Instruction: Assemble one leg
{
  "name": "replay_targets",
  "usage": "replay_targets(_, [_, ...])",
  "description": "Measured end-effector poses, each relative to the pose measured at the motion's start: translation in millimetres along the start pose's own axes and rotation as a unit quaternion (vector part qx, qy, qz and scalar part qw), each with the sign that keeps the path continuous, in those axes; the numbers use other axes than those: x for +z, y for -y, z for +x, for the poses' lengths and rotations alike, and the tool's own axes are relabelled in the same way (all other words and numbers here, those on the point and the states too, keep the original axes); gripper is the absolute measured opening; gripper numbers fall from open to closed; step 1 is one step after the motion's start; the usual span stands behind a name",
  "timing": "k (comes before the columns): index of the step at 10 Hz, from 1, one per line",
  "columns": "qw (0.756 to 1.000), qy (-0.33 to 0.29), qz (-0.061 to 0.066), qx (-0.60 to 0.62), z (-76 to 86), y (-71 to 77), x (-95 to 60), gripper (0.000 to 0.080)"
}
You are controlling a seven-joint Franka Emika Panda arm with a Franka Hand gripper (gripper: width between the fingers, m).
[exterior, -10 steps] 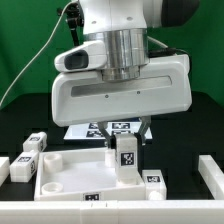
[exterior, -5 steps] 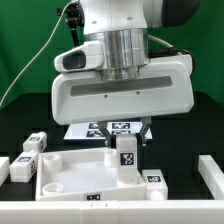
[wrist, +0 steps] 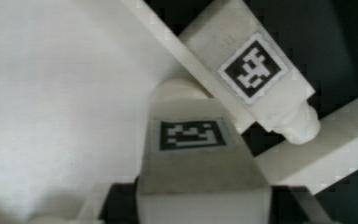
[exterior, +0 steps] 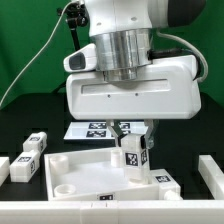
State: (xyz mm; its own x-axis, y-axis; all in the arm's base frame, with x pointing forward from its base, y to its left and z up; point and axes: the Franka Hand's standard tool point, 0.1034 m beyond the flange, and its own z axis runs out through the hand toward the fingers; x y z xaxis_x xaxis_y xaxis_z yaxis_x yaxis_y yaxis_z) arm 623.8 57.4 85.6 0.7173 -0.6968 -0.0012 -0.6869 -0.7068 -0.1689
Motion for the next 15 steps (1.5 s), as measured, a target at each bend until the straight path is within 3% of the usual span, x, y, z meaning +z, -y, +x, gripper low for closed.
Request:
replay_targets(3, [0.994,0.004,0.004,0.105,-7.5,8.6,1.7,0.0282])
replay_targets(4, [0.992,0.008,0.007,0.127,-9.4,9.9,2.1,0.0362])
replay_targets(5, [0.993,0.008,0.007,0.114,-10.4,10.8,2.2,0.0362])
replay_targets(6, [0.996,0.008,0.008,0.094,-13.5,13.5,2.5,0.056])
replay_targets(7, [0.997,0.008,0.009,0.07,-16.8,16.4,2.8,0.0629])
replay_targets(12, [0.995,0.005,0.01,-0.098,-17.4,17.3,3.1,0.0648])
replay_targets(15, [0.956,-0.012,-0.009,-0.293,-16.6,18.8,2.6,0.0648])
